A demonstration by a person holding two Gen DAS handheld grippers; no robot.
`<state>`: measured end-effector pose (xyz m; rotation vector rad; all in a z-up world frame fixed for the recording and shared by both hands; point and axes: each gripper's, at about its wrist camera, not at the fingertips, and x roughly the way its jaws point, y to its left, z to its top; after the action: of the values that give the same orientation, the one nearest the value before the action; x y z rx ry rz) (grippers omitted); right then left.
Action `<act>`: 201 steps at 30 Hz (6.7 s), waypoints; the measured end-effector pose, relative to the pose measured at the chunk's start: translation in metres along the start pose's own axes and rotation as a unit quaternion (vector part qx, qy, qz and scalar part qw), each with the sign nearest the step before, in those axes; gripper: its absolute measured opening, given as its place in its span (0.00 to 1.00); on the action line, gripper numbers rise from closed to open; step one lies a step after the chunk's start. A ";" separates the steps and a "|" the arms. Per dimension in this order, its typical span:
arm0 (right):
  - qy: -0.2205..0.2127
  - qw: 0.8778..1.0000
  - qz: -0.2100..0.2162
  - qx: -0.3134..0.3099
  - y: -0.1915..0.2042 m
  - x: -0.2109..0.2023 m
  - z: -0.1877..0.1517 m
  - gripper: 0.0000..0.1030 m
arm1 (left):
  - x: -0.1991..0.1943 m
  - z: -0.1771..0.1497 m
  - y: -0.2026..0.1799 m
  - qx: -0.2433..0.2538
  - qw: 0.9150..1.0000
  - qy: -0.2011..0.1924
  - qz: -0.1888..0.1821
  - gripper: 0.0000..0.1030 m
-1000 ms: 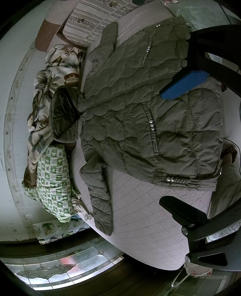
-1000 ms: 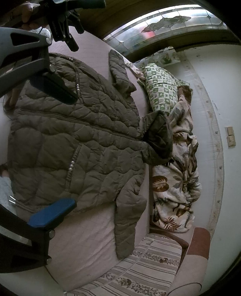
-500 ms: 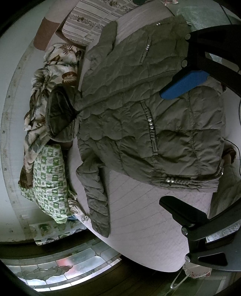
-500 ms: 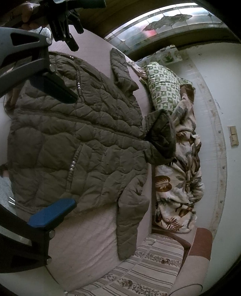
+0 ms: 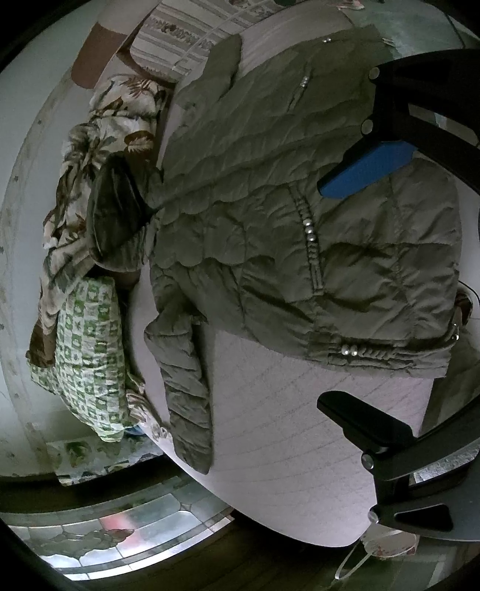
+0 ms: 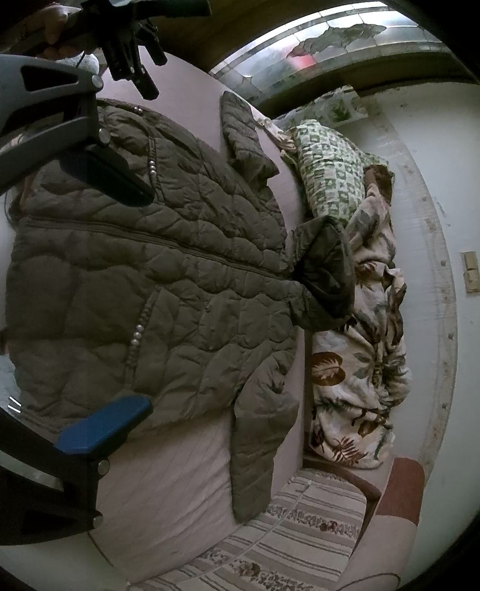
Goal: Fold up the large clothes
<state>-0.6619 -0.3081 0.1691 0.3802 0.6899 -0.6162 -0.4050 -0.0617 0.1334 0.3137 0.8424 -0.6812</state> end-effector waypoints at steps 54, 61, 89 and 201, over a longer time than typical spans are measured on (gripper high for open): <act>0.097 0.990 -0.010 -0.105 0.074 0.182 0.068 1.00 | 0.313 0.183 0.327 -0.246 0.954 0.106 0.132 0.77; 0.099 0.986 0.024 -0.131 0.119 0.228 0.099 1.00 | 0.288 0.184 0.321 -0.241 0.959 0.072 0.134 0.24; 0.153 0.978 0.031 -0.140 0.260 0.396 0.136 1.00 | 0.129 0.211 0.234 -0.129 0.987 -0.068 0.069 0.20; 0.112 0.994 0.010 0.003 -0.008 0.254 0.088 0.92 | 0.172 0.098 -0.034 0.023 0.998 0.050 -0.020 0.73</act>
<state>-0.4711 -0.4609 0.0562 0.4663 0.8972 -0.5607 -0.2898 -0.2107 0.0634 0.3752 0.9310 -0.7283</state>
